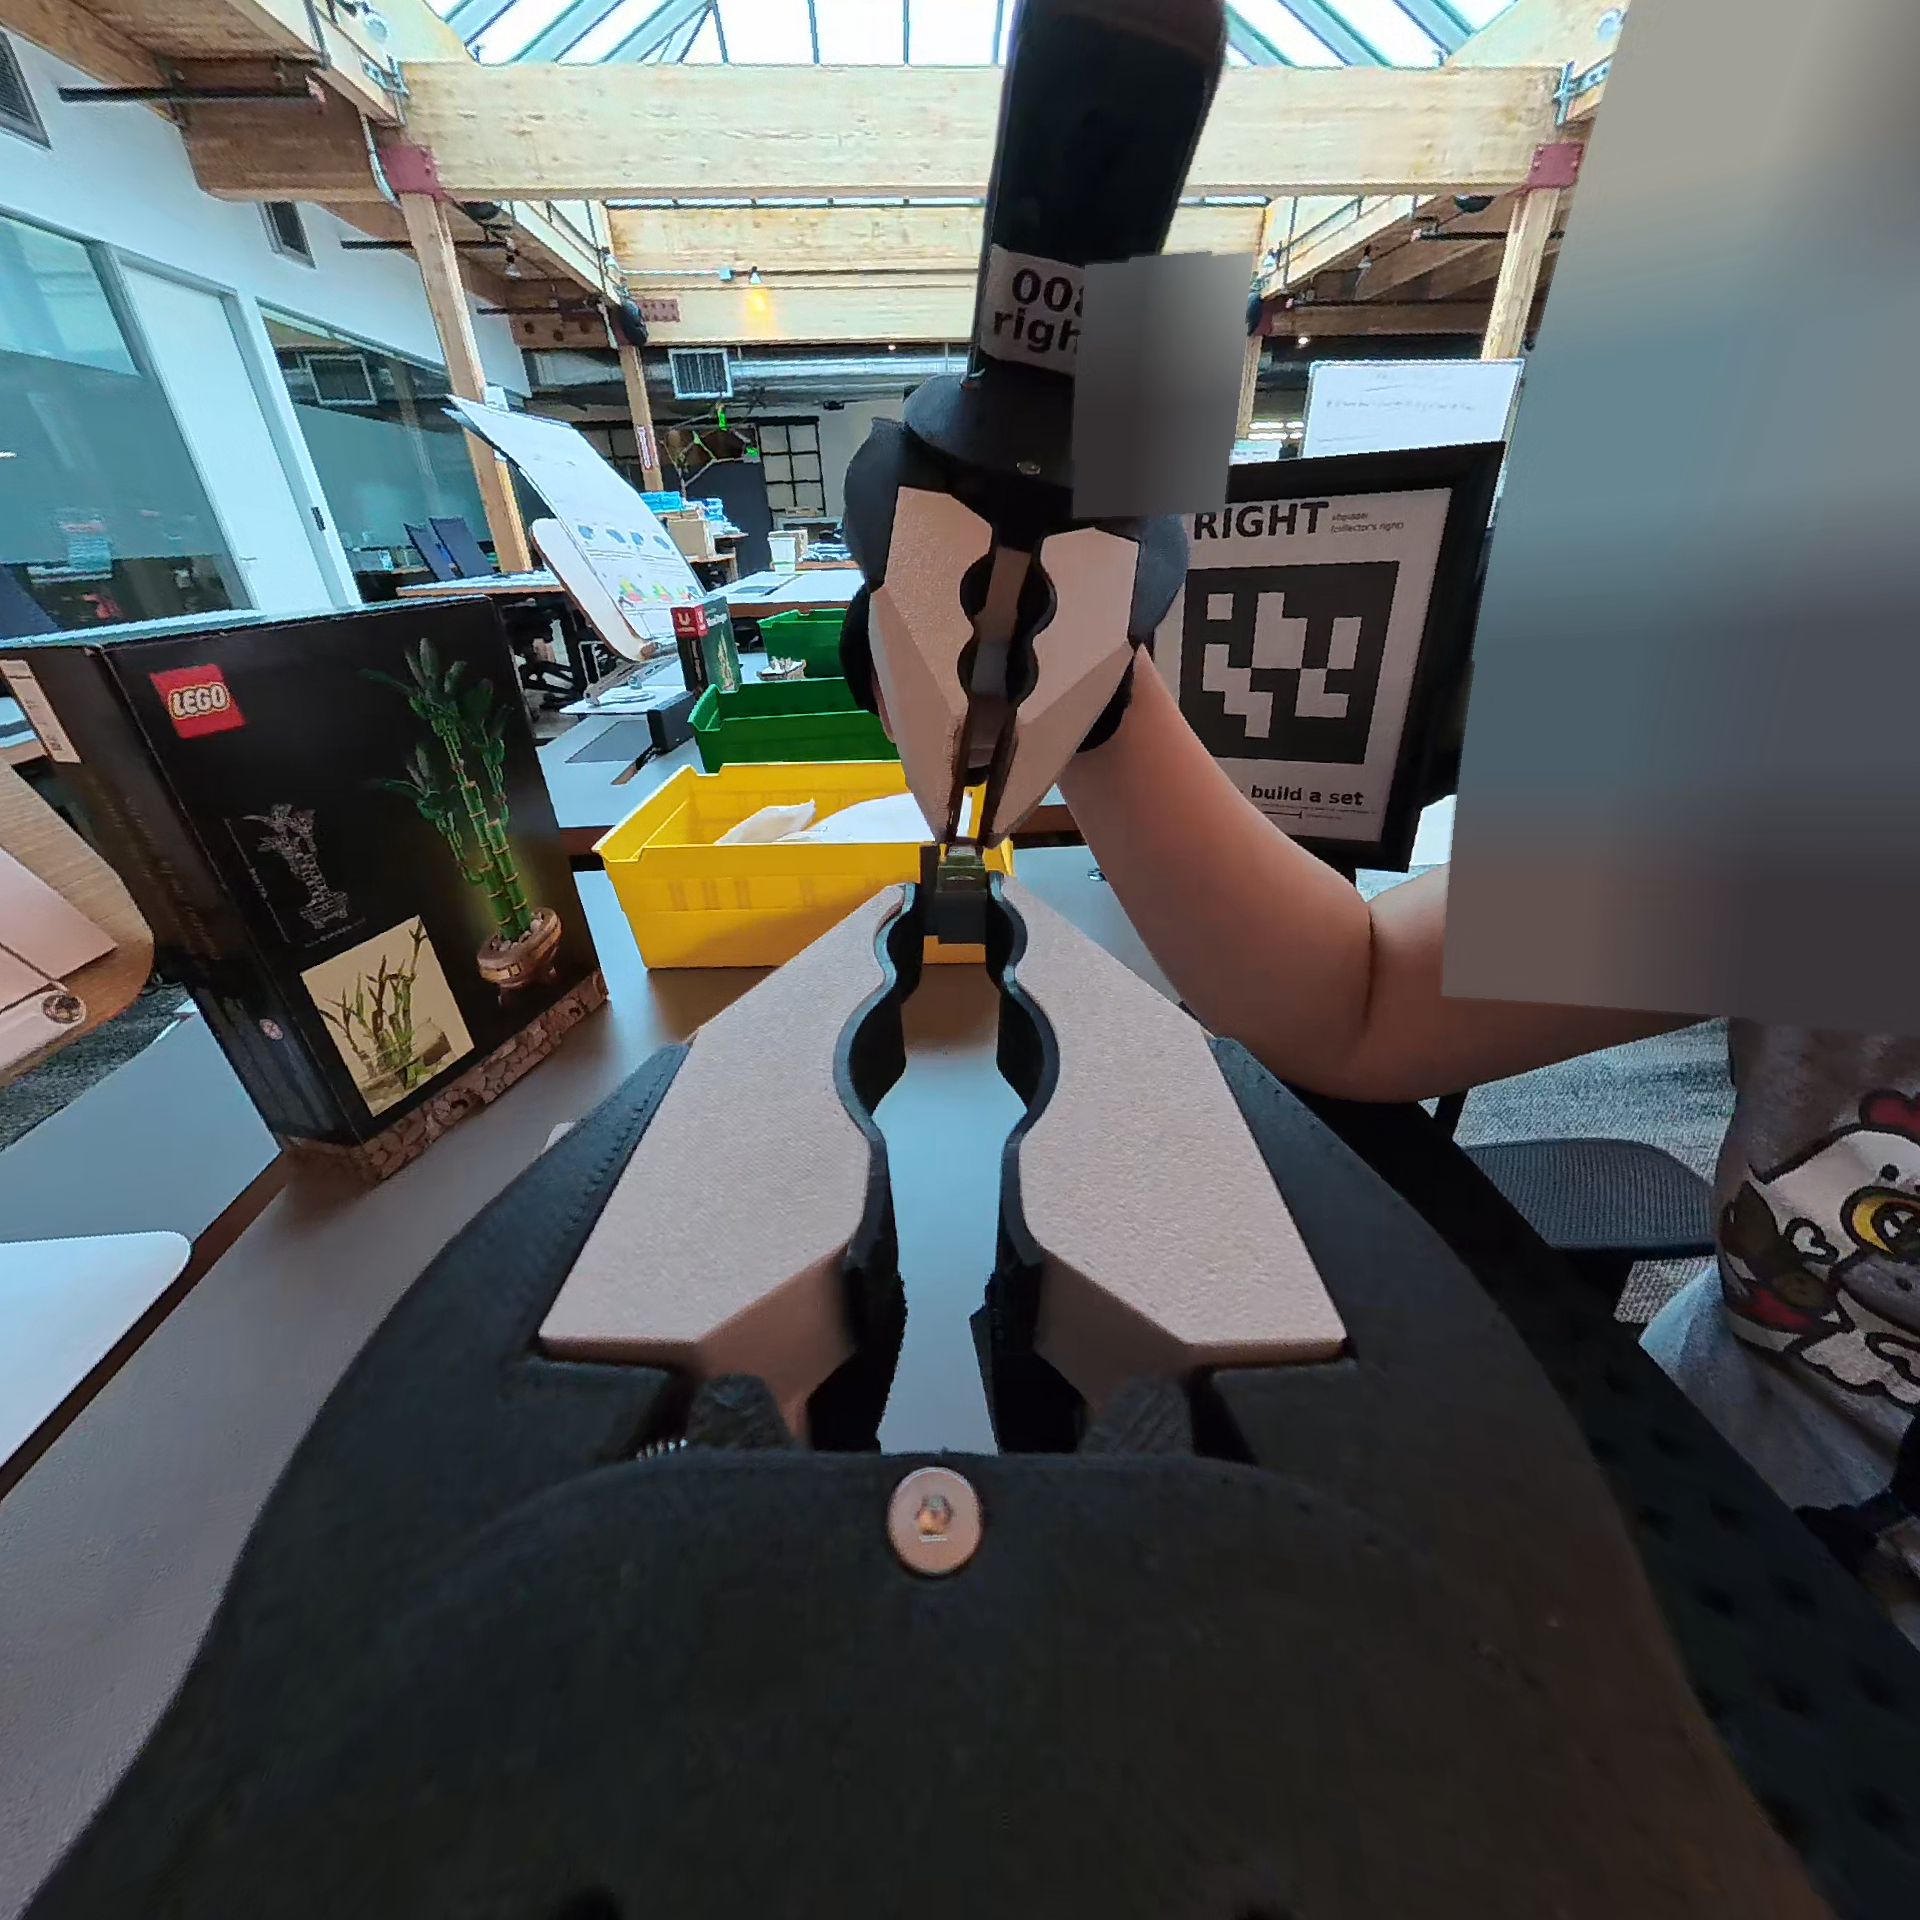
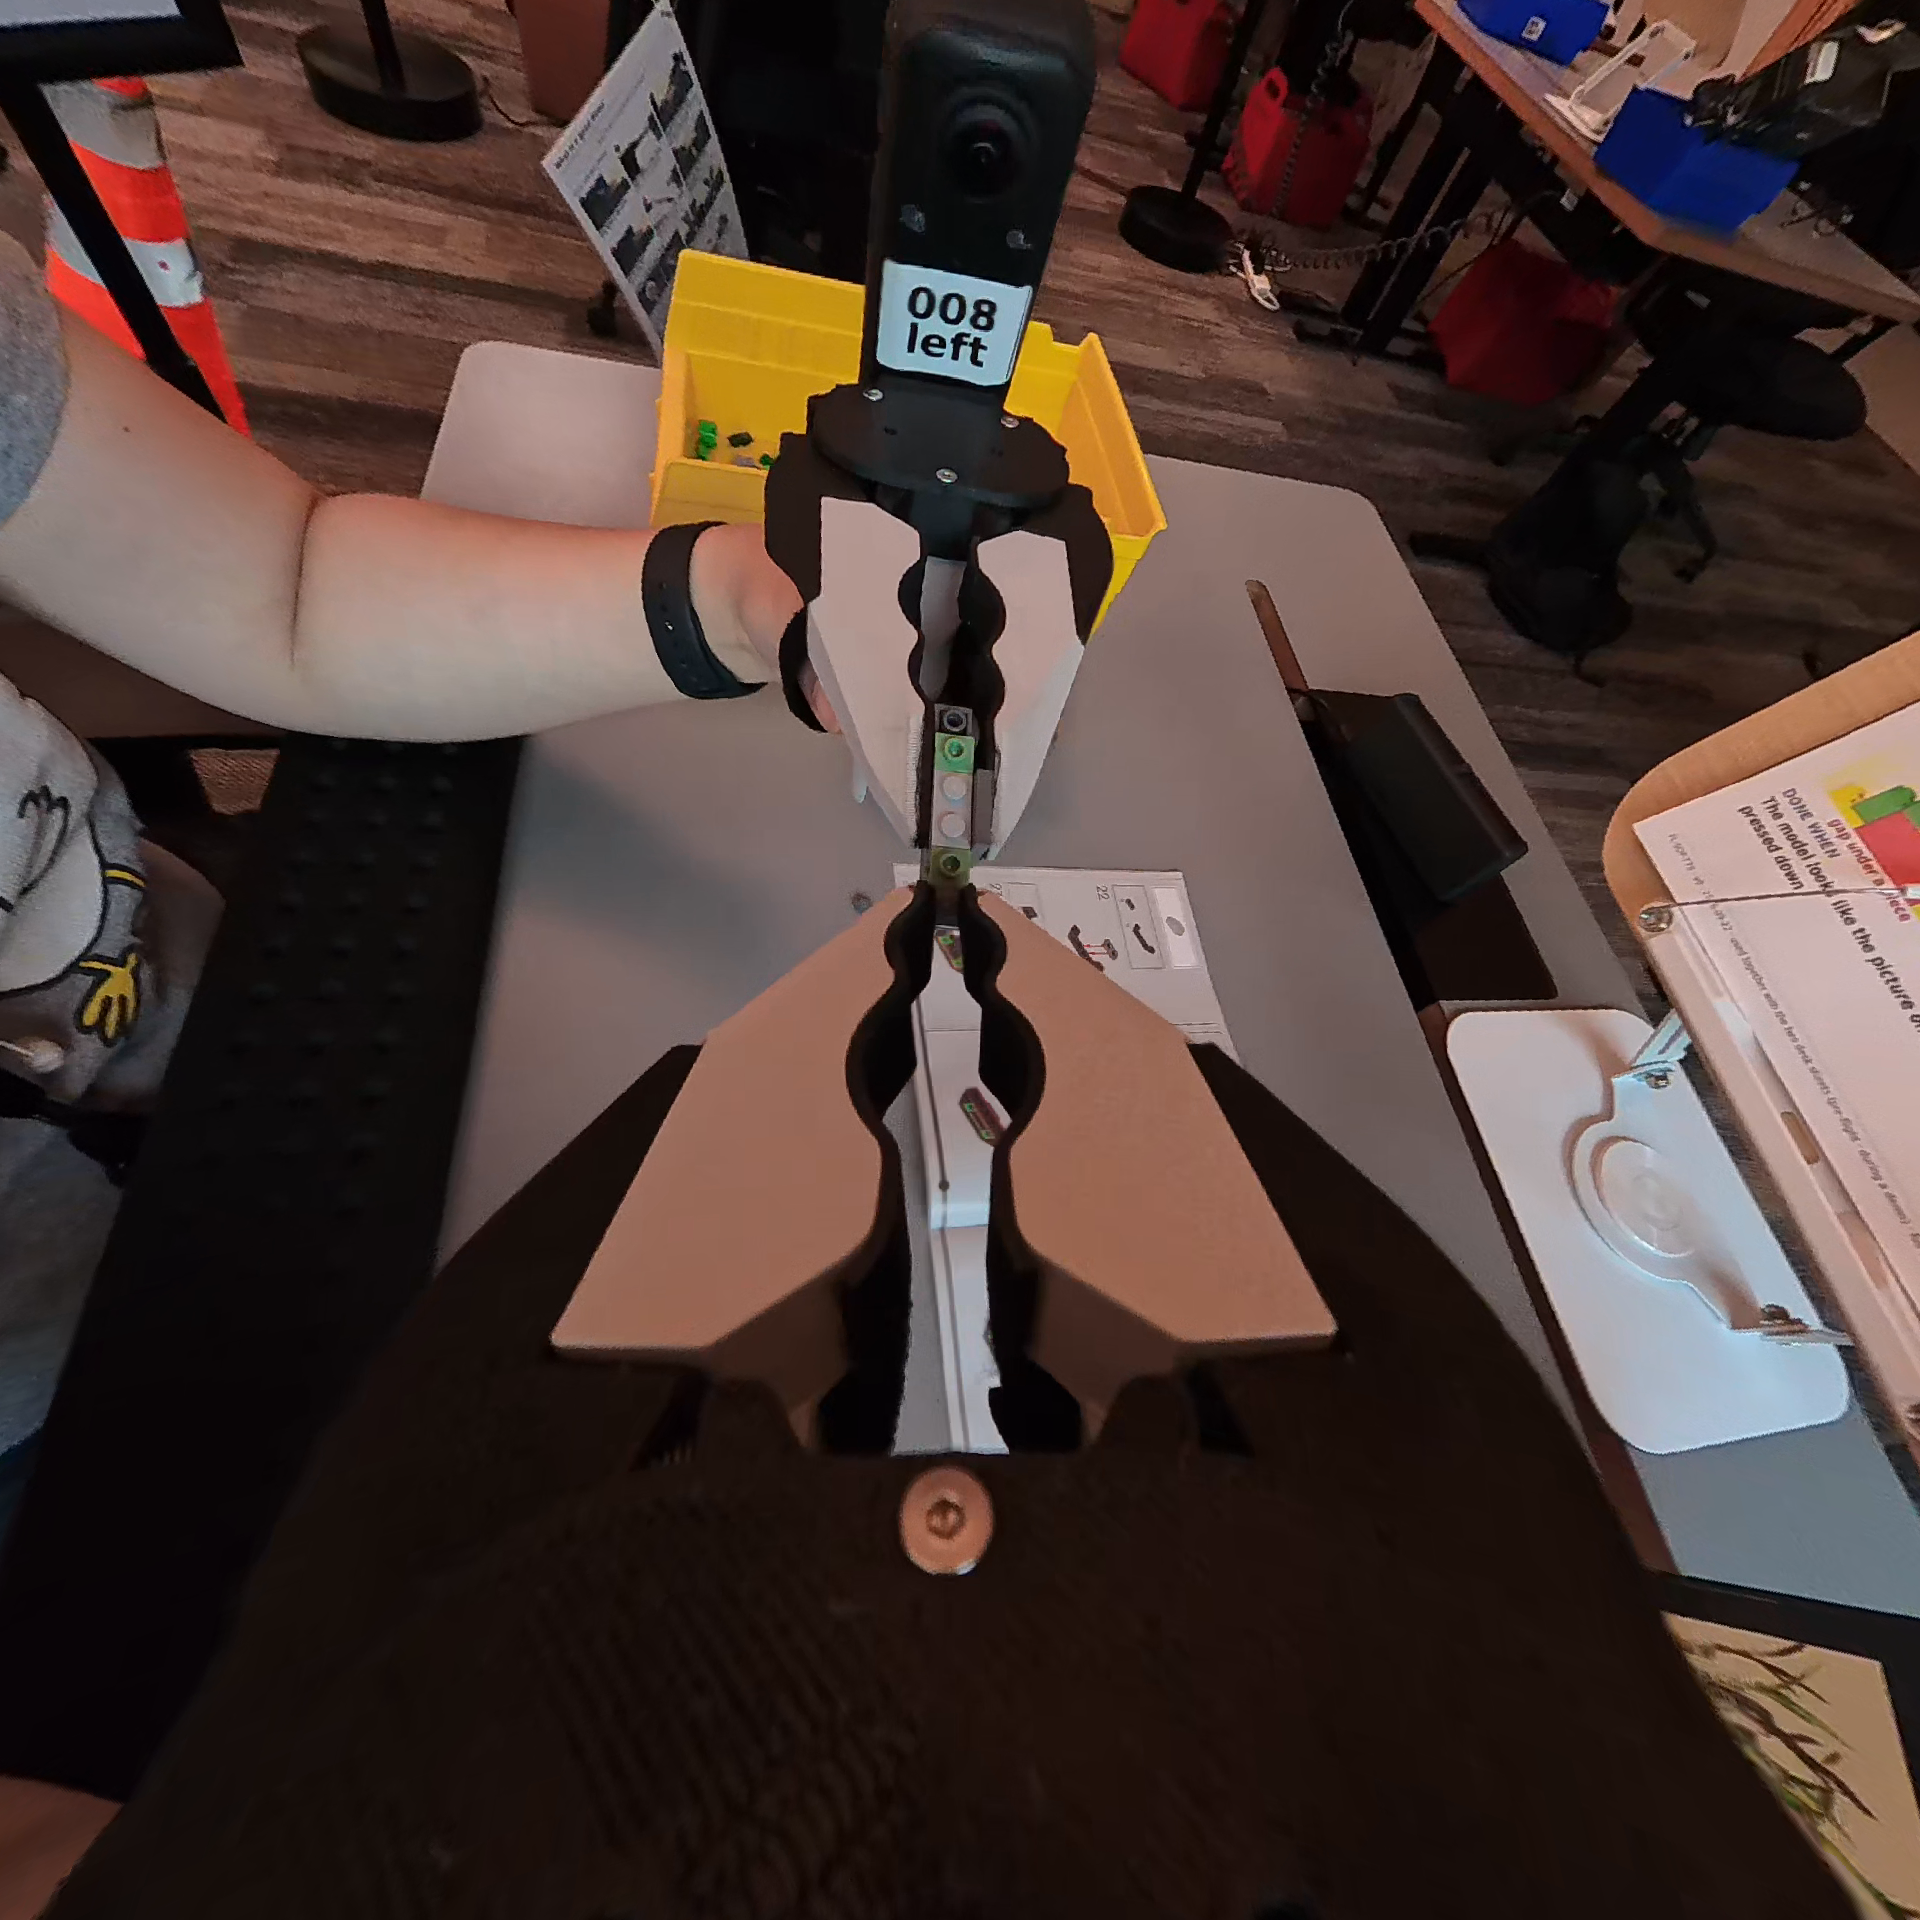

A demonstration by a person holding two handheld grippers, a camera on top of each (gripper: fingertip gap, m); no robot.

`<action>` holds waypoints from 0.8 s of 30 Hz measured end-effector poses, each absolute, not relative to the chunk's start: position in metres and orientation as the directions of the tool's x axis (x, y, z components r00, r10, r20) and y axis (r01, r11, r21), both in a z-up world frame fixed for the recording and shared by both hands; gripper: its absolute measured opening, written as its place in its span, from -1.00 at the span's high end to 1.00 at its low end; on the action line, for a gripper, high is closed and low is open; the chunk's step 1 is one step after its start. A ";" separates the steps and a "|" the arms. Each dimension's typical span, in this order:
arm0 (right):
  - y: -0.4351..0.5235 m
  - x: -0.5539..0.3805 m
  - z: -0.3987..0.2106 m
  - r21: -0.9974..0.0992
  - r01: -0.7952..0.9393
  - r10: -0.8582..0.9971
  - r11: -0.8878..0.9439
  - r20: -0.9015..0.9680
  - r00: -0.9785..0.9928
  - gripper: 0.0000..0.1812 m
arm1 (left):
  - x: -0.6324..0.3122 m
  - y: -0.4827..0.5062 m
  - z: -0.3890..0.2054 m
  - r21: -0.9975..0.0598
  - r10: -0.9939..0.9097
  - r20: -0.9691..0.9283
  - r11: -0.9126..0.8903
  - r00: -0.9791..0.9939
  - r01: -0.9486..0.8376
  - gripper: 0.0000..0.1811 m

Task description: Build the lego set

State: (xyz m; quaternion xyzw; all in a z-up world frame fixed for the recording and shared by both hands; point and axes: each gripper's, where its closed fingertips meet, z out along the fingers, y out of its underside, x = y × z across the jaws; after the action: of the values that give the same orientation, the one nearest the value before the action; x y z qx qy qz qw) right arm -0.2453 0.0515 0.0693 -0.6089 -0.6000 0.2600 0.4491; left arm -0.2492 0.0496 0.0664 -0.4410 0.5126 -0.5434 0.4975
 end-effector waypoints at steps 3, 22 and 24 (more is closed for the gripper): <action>0.048 -0.246 0.071 -0.870 0.480 0.971 0.112 0.198 0.133 0.96 | -0.250 0.047 0.068 -0.994 -0.991 -0.055 0.044 -0.122 0.097 0.90; 0.044 -0.247 0.079 -0.893 0.439 0.978 0.100 0.169 0.121 0.97 | -0.251 0.042 0.080 -0.994 -0.992 -0.032 0.019 -0.119 0.109 0.90; 0.044 -0.247 0.081 -0.897 0.430 0.977 0.104 0.173 0.124 0.97 | -0.250 0.042 0.082 -0.993 -0.992 -0.015 0.001 -0.122 0.119 0.90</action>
State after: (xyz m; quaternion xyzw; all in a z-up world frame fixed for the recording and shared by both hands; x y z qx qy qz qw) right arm -0.2465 0.0439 0.0811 -0.5973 -0.5888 0.3021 0.4530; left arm -0.2502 0.0422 0.0818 -0.4355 0.5012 -0.5567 0.4992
